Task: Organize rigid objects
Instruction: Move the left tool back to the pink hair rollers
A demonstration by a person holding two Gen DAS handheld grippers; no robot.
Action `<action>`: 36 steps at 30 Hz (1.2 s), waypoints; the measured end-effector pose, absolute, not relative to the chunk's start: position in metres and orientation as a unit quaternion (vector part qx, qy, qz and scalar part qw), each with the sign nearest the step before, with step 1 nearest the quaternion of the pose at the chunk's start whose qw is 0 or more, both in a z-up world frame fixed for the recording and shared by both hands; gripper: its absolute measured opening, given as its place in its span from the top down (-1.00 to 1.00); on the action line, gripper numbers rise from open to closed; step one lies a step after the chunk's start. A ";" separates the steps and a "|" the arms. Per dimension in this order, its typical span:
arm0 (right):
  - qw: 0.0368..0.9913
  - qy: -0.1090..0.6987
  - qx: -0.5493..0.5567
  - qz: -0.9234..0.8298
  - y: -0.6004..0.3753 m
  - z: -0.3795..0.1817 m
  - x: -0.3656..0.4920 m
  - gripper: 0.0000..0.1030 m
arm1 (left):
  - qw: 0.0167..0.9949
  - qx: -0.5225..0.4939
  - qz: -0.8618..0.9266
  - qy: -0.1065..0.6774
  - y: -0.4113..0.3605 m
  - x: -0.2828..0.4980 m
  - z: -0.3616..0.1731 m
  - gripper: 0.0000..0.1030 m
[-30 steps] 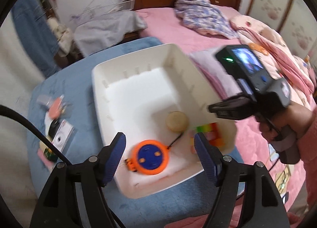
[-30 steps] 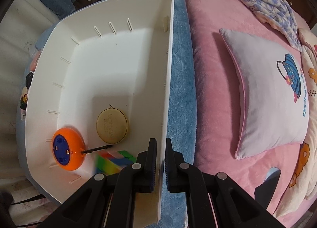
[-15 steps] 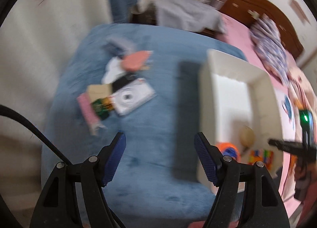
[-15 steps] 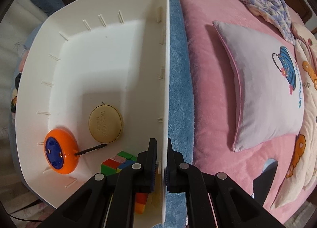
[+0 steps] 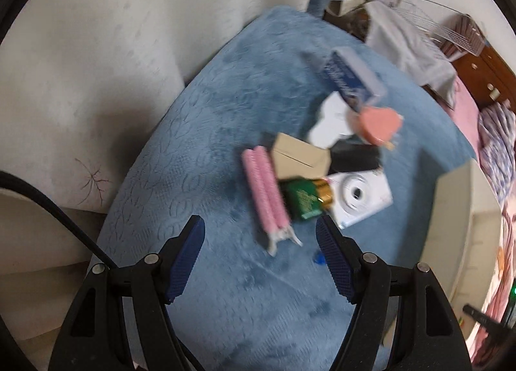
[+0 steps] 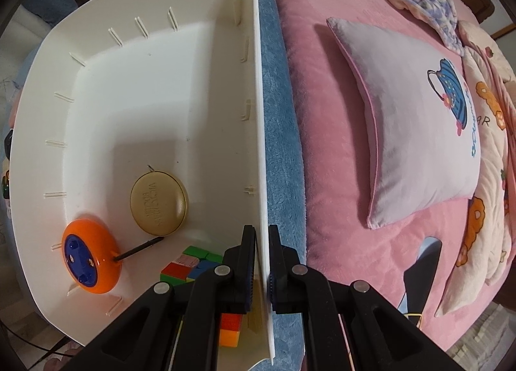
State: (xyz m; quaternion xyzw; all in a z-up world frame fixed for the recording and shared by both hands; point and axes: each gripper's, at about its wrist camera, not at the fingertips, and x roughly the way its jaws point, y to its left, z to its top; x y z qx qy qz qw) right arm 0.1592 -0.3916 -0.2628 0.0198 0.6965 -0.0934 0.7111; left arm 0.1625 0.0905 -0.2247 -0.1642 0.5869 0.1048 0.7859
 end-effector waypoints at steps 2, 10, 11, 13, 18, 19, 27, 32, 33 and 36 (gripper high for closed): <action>0.708 0.699 0.022 -0.098 -0.392 -0.263 0.160 0.85 | 0.777 -0.171 0.109 0.596 0.096 0.169 -0.236 -0.44; 0.702 0.704 0.025 -0.107 -0.392 -0.264 0.162 0.84 | 0.749 -0.199 0.113 0.622 0.109 0.182 -0.263 -0.43; 0.701 0.704 0.025 -0.107 -0.392 -0.263 0.163 0.84 | 0.747 -0.200 0.112 0.624 0.110 0.183 -0.265 -0.43; 0.699 0.707 0.022 -0.108 -0.391 -0.263 0.164 0.84 | 0.745 -0.195 0.113 0.628 0.111 0.185 -0.269 -0.43; 0.697 0.708 0.019 -0.109 -0.389 -0.263 0.164 0.84 | 0.738 -0.190 0.105 0.639 0.109 0.190 -0.278 -0.35; 0.698 0.708 0.021 -0.110 -0.389 -0.262 0.164 0.84 | 0.737 -0.192 0.104 0.639 0.109 0.191 -0.278 -0.33; 0.701 0.703 0.030 -0.113 -0.392 -0.262 0.162 0.83 | 0.734 -0.210 0.090 0.640 0.112 0.196 -0.286 -0.13; 0.704 0.700 0.036 -0.118 -0.393 -0.262 0.161 0.83 | 0.722 -0.254 0.075 0.639 0.117 0.196 -0.292 0.13; 0.704 0.699 0.037 -0.119 -0.394 -0.262 0.161 0.83 | 0.721 -0.258 0.072 0.639 0.118 0.197 -0.293 0.19; 0.705 0.698 0.038 -0.121 -0.394 -0.262 0.161 0.82 | 0.723 -0.262 0.060 0.637 0.119 0.196 -0.294 0.40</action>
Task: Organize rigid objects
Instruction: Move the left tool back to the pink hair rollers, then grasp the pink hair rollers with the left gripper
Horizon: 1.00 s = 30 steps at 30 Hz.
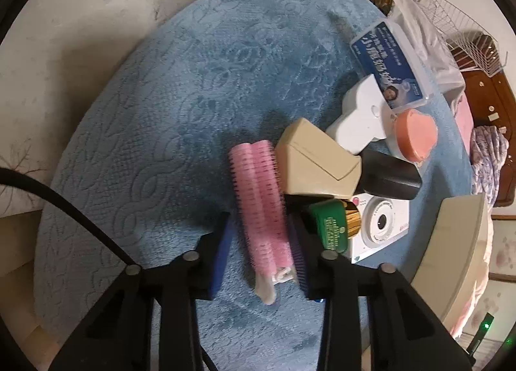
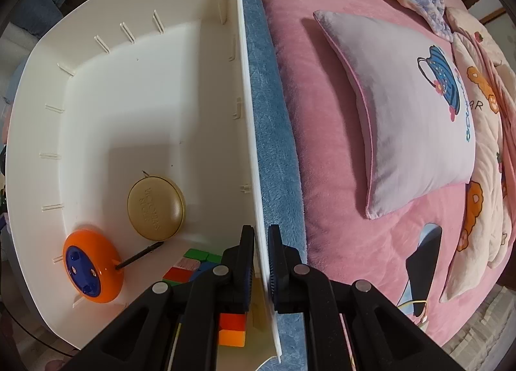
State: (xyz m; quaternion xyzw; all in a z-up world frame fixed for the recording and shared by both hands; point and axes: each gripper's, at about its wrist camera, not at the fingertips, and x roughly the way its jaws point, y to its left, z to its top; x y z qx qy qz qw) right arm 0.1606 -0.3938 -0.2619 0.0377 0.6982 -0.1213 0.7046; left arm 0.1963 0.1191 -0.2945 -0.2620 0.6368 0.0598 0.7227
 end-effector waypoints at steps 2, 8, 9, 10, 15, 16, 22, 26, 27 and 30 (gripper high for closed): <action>0.705 0.697 0.039 -0.123 -0.393 -0.262 0.161 0.82 | 0.723 -0.262 0.058 0.636 0.119 0.200 -0.296 0.41; 0.707 0.694 0.042 -0.130 -0.394 -0.262 0.160 0.81 | 0.722 -0.265 0.044 0.637 0.122 0.195 -0.295 0.43; 0.707 0.694 0.041 -0.130 -0.394 -0.262 0.160 0.81 | 0.723 -0.262 0.041 0.638 0.121 0.195 -0.295 0.44; 0.707 0.694 0.042 -0.131 -0.393 -0.262 0.160 0.80 | 0.723 -0.260 0.037 0.639 0.121 0.194 -0.294 0.44; 0.705 0.694 0.043 -0.140 -0.393 -0.262 0.160 0.79 | 0.725 -0.246 0.023 0.643 0.119 0.190 -0.292 0.44; 0.705 0.694 0.042 -0.141 -0.393 -0.262 0.161 0.78 | 0.726 -0.245 0.021 0.643 0.118 0.189 -0.291 0.44; 0.703 0.694 0.044 -0.150 -0.393 -0.262 0.161 0.77 | 0.731 -0.243 0.010 0.637 0.115 0.182 -0.288 0.45; 0.703 0.693 0.047 -0.152 -0.394 -0.262 0.161 0.76 | 0.734 -0.242 0.014 0.635 0.116 0.169 -0.288 0.45; 0.702 0.694 0.049 -0.152 -0.394 -0.262 0.161 0.76 | 0.734 -0.245 0.017 0.634 0.116 0.165 -0.287 0.46; 0.703 0.693 0.061 -0.149 -0.398 -0.263 0.161 0.77 | 0.734 -0.254 0.028 0.629 0.117 0.154 -0.284 0.46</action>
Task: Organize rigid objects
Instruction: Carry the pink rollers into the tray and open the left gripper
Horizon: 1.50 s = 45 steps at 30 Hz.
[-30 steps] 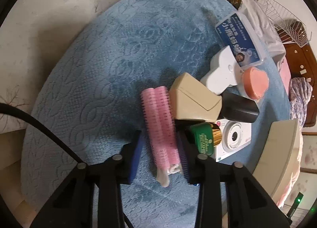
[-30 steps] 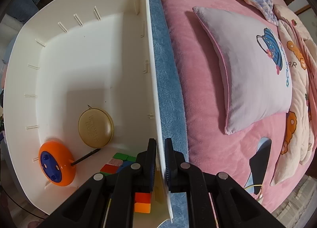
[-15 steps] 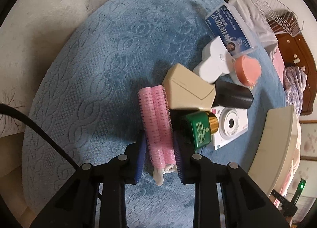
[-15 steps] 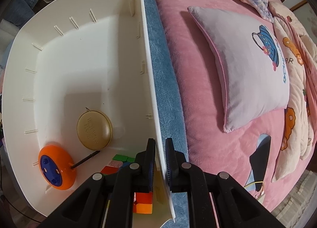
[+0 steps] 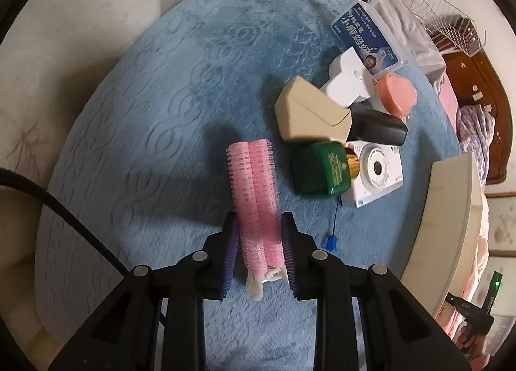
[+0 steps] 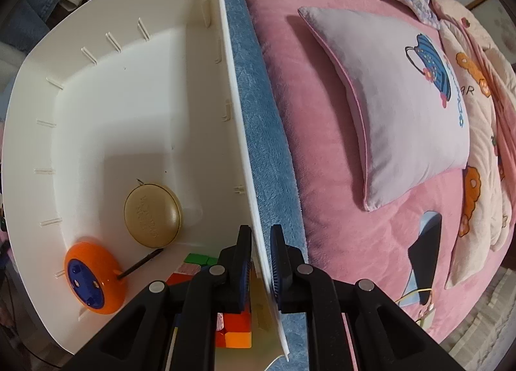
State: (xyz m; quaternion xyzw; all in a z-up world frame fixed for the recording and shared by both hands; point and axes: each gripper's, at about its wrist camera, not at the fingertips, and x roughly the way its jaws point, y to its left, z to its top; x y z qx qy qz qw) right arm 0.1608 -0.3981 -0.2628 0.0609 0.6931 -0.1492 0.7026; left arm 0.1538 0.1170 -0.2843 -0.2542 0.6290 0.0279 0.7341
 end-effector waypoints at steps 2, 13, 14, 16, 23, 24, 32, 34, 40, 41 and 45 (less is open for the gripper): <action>0.705 0.692 0.065 -0.142 -0.399 -0.263 0.160 0.77 | 0.738 -0.257 0.034 0.623 0.116 0.147 -0.280 0.46; 0.718 0.687 0.069 -0.086 -0.398 -0.261 0.158 0.78 | 0.775 -0.240 0.053 0.583 0.065 0.115 -0.234 0.46; 0.719 0.687 0.067 -0.082 -0.398 -0.261 0.158 0.79 | 0.782 -0.231 0.053 0.577 0.056 0.112 -0.226 0.46; 0.719 0.688 0.067 -0.071 -0.398 -0.261 0.158 0.80 | 0.790 -0.224 0.047 0.569 0.042 0.107 -0.215 0.46; 0.730 0.679 0.063 -0.047 -0.401 -0.259 0.156 0.86 | 0.829 -0.154 0.004 0.537 -0.031 0.104 -0.174 0.46; 0.732 0.676 0.068 -0.047 -0.402 -0.259 0.154 0.86 | 0.834 -0.142 -0.007 0.533 -0.044 0.103 -0.170 0.46; 0.749 0.657 0.077 -0.032 -0.407 -0.259 0.148 0.86 | 0.841 -0.058 -0.081 0.531 -0.137 0.106 -0.157 0.46; 0.751 0.654 0.084 -0.023 -0.410 -0.260 0.146 0.86 | 0.838 -0.026 -0.101 0.536 -0.162 0.108 -0.158 0.46; 0.752 0.653 0.091 -0.004 -0.413 -0.262 0.142 0.86 | 0.820 0.014 -0.143 0.554 -0.219 0.113 -0.164 0.45; 0.752 0.653 0.088 -0.003 -0.412 -0.262 0.142 0.86 | 0.818 0.019 -0.145 0.556 -0.226 0.112 -0.164 0.45; 0.754 0.652 0.080 0.003 -0.411 -0.262 0.142 0.86 | 0.806 0.019 -0.154 0.571 -0.251 0.113 -0.173 0.45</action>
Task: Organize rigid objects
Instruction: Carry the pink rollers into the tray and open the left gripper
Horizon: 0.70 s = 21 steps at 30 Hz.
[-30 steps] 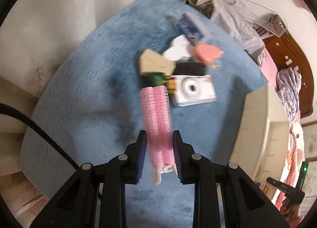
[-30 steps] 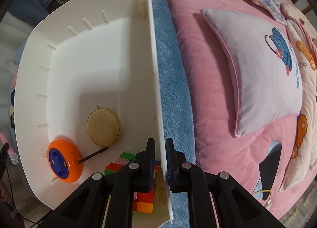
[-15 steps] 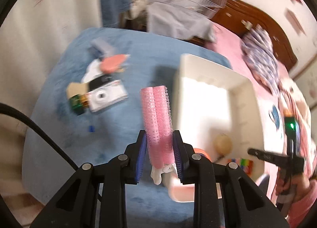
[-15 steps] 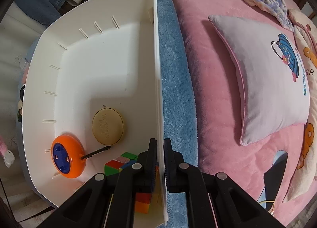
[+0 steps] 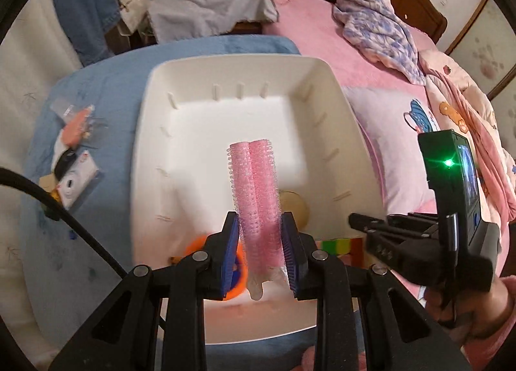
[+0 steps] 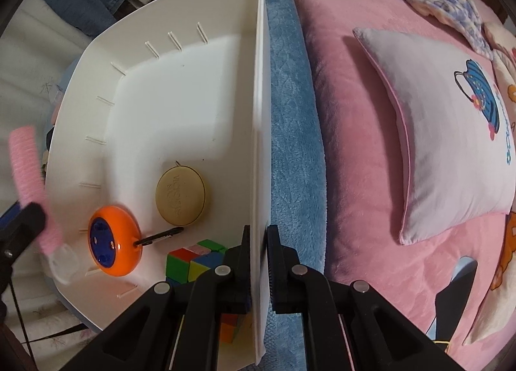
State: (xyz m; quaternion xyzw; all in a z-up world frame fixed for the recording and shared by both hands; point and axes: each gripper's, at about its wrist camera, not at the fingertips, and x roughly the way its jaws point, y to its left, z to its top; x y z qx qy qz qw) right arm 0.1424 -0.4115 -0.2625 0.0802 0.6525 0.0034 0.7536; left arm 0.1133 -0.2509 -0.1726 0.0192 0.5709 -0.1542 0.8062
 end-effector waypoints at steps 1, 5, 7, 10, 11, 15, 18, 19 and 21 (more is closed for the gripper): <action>0.754 0.652 0.083 0.006 -0.412 -0.263 0.142 0.85 | 0.803 0.021 -0.156 0.575 -0.257 0.113 -0.175 0.45; 0.752 0.652 0.098 0.014 -0.417 -0.264 0.142 0.83 | 0.794 0.044 -0.154 0.587 -0.273 0.111 -0.182 0.45; 0.752 0.652 0.097 0.016 -0.417 -0.264 0.142 0.82 | 0.793 0.048 -0.155 0.587 -0.278 0.109 -0.182 0.45; 0.752 0.652 0.095 0.021 -0.417 -0.264 0.142 0.82 | 0.794 0.050 -0.156 0.586 -0.280 0.108 -0.180 0.44; 0.751 0.652 0.096 0.022 -0.418 -0.264 0.142 0.81 | 0.794 0.052 -0.155 0.585 -0.281 0.107 -0.180 0.44; 0.750 0.654 0.098 0.025 -0.419 -0.265 0.143 0.81 | 0.795 0.052 -0.153 0.585 -0.280 0.108 -0.179 0.39; 0.750 0.655 0.094 0.025 -0.418 -0.265 0.143 0.81 | 0.800 0.052 -0.146 0.580 -0.277 0.107 -0.176 0.12; 0.750 0.655 0.094 0.025 -0.418 -0.265 0.143 0.81 | 0.803 0.049 -0.144 0.577 -0.275 0.107 -0.174 0.07; 0.750 0.655 0.095 0.025 -0.417 -0.265 0.143 0.81 | 0.811 0.042 -0.137 0.567 -0.268 0.106 -0.167 -0.15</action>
